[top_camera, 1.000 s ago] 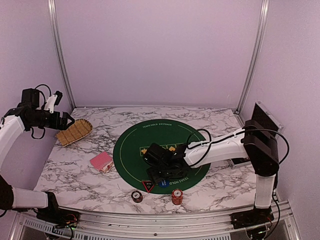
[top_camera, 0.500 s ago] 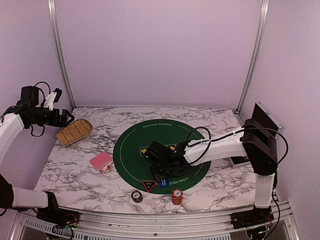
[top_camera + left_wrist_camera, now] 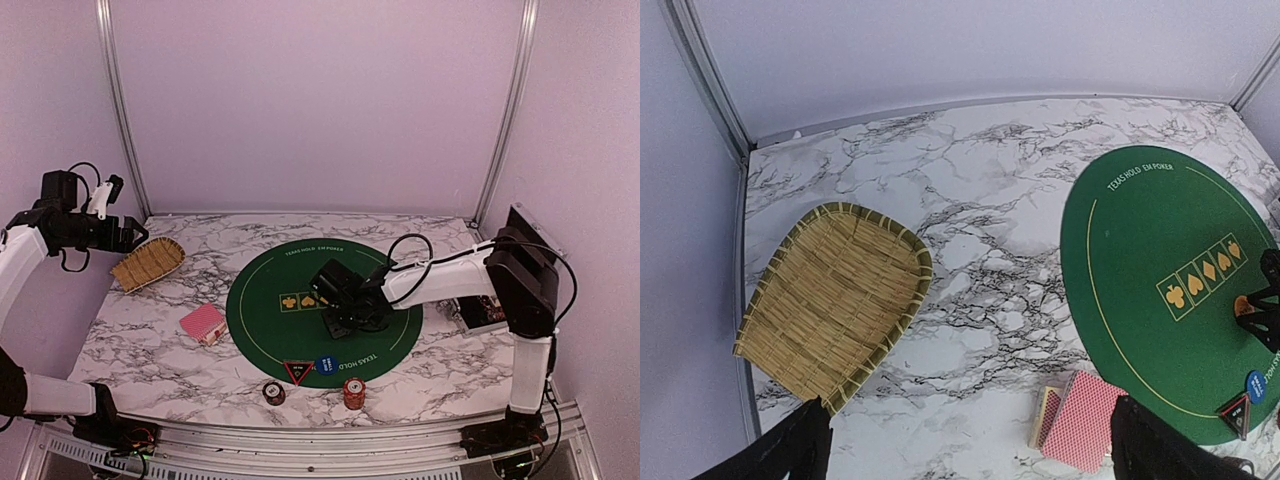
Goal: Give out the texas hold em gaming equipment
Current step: Move the big blind button to the poker table mat.
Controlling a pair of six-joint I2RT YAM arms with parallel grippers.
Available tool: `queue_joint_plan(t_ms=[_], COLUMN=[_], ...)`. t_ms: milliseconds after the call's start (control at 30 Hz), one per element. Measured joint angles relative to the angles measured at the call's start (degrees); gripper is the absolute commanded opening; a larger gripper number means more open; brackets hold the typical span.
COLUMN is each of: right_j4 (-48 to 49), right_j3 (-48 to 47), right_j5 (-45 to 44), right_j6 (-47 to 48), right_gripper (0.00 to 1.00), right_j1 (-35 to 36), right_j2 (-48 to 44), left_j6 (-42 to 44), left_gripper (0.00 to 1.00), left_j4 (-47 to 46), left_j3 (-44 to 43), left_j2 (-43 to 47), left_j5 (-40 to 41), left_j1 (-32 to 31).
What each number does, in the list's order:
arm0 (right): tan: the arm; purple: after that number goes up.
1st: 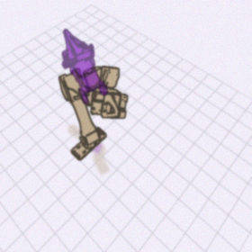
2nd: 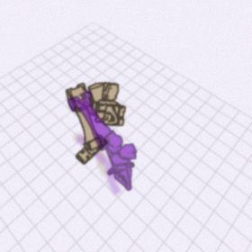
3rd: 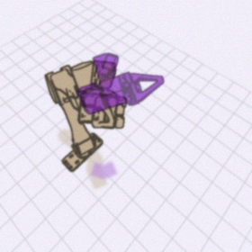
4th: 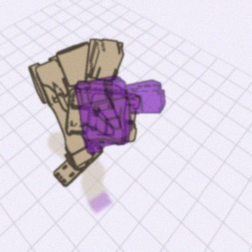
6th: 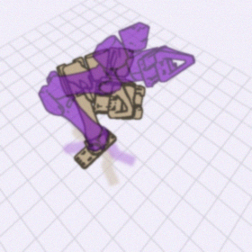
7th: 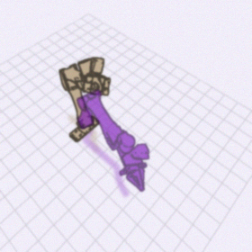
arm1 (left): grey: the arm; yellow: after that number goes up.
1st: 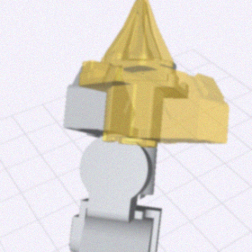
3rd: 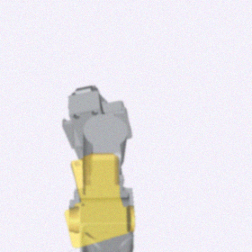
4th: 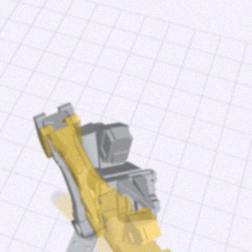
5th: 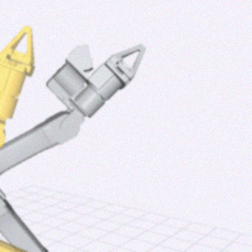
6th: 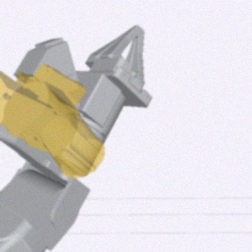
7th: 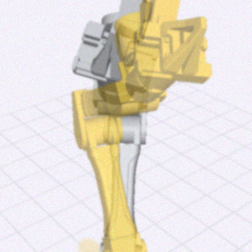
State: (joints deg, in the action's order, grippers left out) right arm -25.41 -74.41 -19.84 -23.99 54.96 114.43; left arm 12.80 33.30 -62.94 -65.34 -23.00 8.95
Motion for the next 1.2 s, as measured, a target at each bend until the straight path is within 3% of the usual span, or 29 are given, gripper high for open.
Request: queue_joint_plan(t_ms=[167,533,900,1200], right_j4=[0.0,-0.7,-0.3,0.3], right_j3=[-0.7,-0.4,7.1,6.7], right_j5=[-0.2,0.2,4.9,5.9], right_j6=[2.2,1.9,-4.3,-5.4], right_gripper=[0.58,0.61,0.44,0.38], right_j1=[-3.5,-5.1,-1.3,-2.2], right_j2=[0.3,-1.6,-6.2,-5.1], left_j6=[0.0,-0.1,0.1,0.1], left_gripper=[0.99,0.99,0.99,0.99], left_j4=[0.0,0.0,0.0,0.0], left_j3=[0.0,-0.3,-0.3,-0.3], left_j2=[0.0,-0.3,-0.3,-0.3], left_j5=[0.0,-0.1,-0.1,-0.1], left_j1=[0.0,0.0,0.0,0.0])
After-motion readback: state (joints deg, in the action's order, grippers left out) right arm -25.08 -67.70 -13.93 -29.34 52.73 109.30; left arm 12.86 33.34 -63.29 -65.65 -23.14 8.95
